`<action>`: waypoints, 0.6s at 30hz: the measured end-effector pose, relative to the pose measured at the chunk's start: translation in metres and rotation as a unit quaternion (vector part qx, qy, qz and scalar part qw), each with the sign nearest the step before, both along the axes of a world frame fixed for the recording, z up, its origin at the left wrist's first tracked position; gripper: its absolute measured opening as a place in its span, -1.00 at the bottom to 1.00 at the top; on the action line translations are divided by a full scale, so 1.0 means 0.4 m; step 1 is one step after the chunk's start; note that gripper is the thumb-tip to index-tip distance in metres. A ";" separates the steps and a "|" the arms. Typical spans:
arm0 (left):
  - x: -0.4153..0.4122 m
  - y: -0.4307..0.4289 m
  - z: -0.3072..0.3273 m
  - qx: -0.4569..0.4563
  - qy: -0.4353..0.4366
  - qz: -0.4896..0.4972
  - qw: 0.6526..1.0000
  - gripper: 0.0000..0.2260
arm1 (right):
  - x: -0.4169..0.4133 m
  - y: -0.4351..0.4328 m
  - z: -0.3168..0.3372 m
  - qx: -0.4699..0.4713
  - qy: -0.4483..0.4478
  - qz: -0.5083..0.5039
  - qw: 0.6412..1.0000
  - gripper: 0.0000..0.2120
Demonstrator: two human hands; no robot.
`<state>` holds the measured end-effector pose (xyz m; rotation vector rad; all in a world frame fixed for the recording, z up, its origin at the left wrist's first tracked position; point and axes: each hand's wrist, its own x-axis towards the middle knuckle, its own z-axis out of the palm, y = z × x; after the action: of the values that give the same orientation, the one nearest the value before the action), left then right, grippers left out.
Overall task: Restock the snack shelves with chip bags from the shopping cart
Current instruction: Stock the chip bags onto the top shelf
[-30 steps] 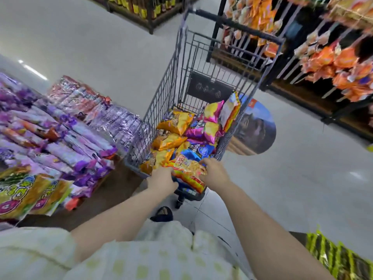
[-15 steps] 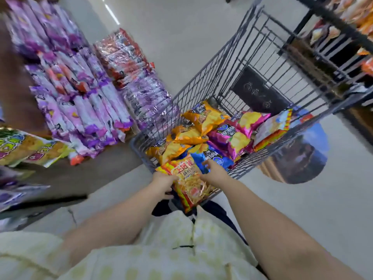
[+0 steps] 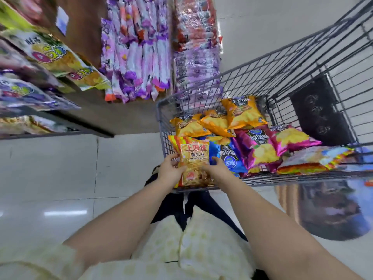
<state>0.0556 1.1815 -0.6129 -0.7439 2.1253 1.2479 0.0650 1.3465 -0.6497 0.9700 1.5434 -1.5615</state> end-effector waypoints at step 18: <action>0.142 -0.522 0.400 0.063 0.308 0.379 0.870 -0.72 | -0.267 -0.549 0.410 -0.180 0.219 0.411 0.866 -0.30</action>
<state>0.1126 0.9728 -0.4530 -1.3368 2.2503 2.2665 -0.0419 1.1267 -0.4859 -0.2860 1.5580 -1.3722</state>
